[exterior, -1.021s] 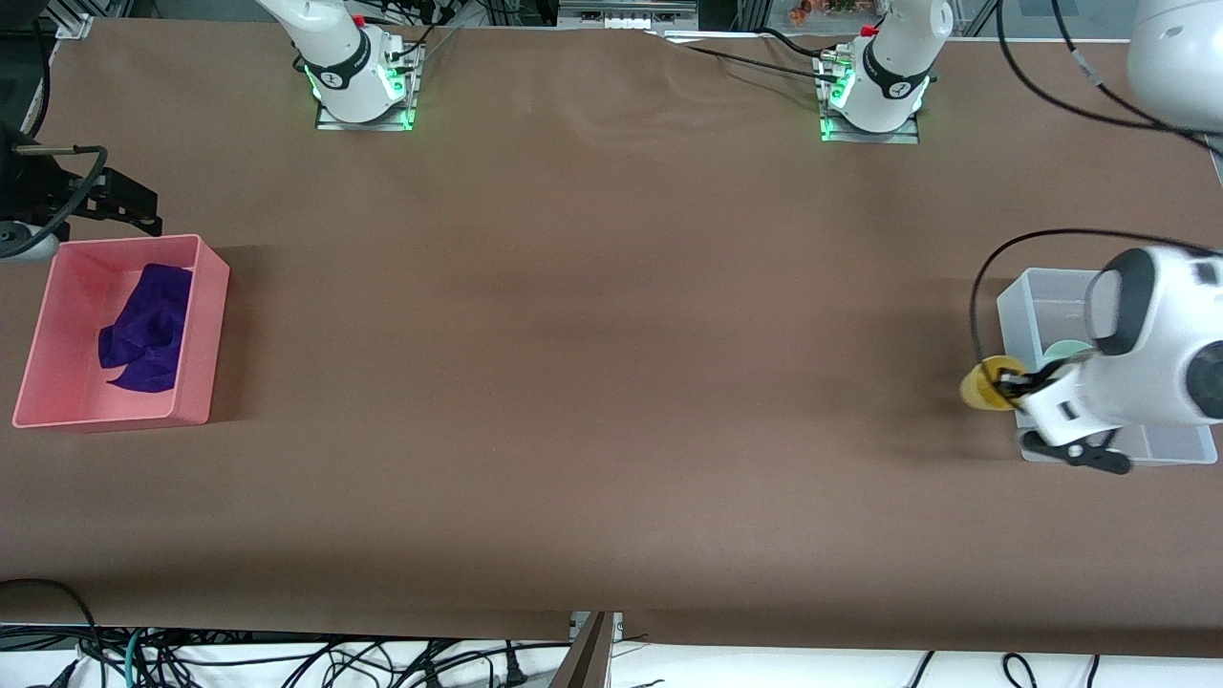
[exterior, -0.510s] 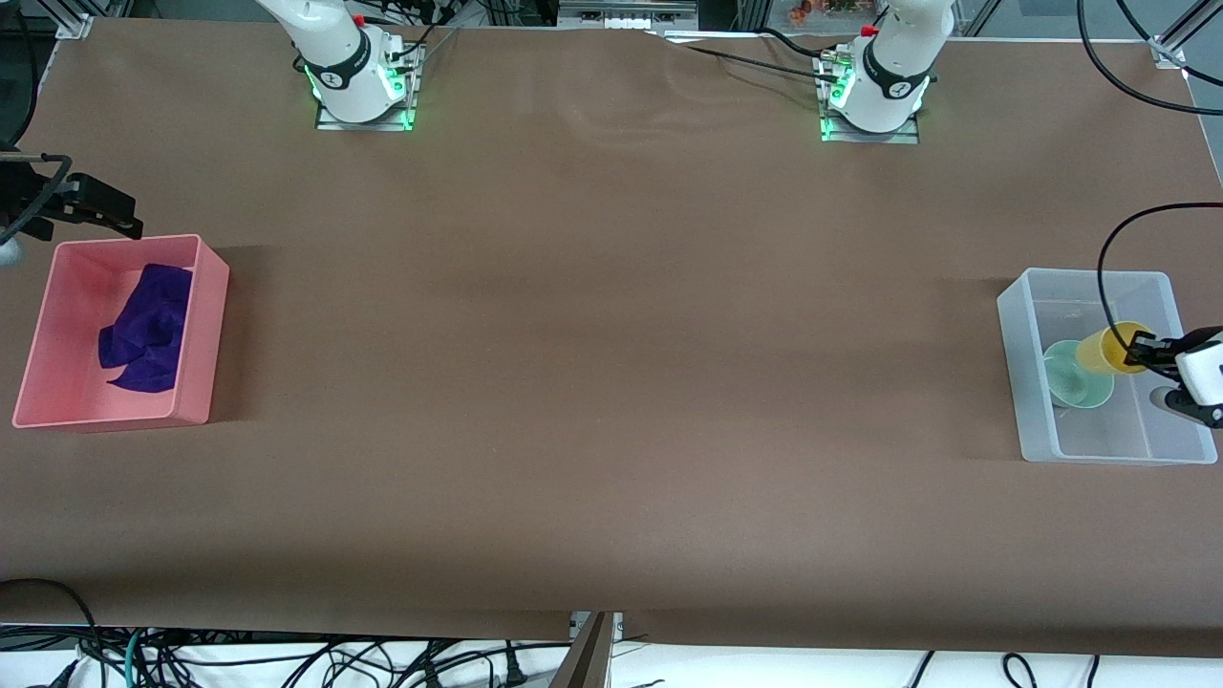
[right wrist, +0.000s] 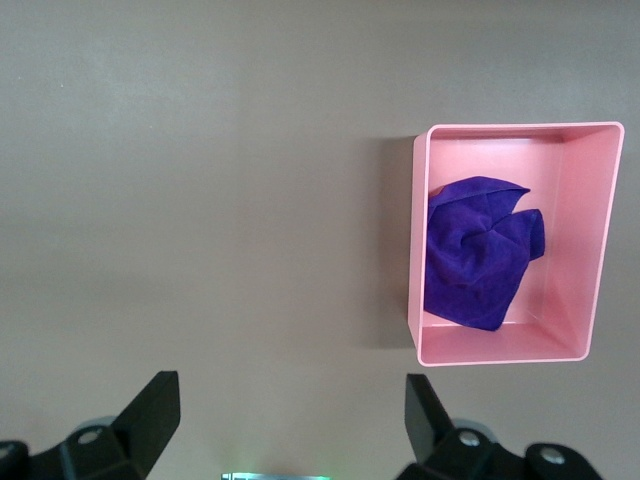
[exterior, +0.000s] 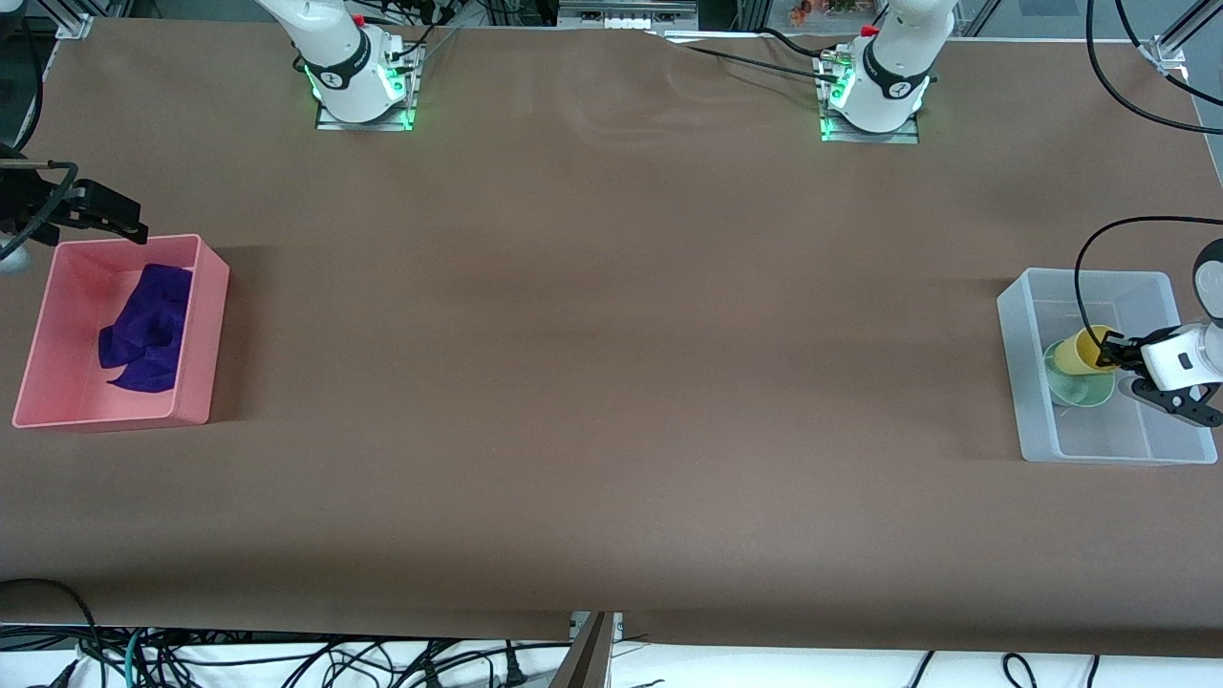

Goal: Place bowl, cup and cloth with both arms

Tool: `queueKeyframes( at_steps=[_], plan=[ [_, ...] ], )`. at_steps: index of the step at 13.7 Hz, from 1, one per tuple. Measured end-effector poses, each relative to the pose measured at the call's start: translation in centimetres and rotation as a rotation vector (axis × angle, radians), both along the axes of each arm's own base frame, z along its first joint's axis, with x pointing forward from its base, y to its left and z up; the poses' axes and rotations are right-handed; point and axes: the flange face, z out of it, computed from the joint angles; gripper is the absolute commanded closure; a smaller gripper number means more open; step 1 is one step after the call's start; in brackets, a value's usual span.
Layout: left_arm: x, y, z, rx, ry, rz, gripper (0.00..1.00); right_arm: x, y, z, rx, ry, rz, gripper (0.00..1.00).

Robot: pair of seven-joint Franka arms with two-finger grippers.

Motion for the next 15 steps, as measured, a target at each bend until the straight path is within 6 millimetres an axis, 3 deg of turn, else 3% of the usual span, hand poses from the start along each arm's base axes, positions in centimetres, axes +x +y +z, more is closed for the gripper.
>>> queueKeyframes(
  at_steps=[1, 5, 7, 9, 11, 15],
  plan=[
    [0.0, -0.1, -0.1, -0.001, 0.0, -0.001, 0.0, 0.0, 0.1, 0.0, 0.0, -0.003, 0.001, 0.0],
    [0.4, -0.2, 0.4, 0.0, -0.018, -0.018, 0.0, 0.1, 0.1, 0.0, 0.0, -0.007, 0.002, 0.0],
    [1.3, -0.7, 2.6, 0.01, -0.052, -0.034, 0.0, 0.1, 0.2, 0.1, 0.001, -0.008, 0.004, 0.0],
    [2.2, -2.9, 6.8, 0.018, -0.069, -0.064, 0.0, 0.1, 0.3, 0.1, 0.001, -0.009, 0.006, 0.0],
    [2.7, -6.5, 12.3, 0.004, -0.042, -0.081, 0.0, 0.1, 0.3, 0.1, 0.001, -0.01, 0.006, 0.0],
    [2.6, -16.4, 22.7, 0.009, 0.031, 0.002, 0.0, 0.1, 0.4, 0.1, 0.002, -0.011, 0.007, 0.0]
  ],
)
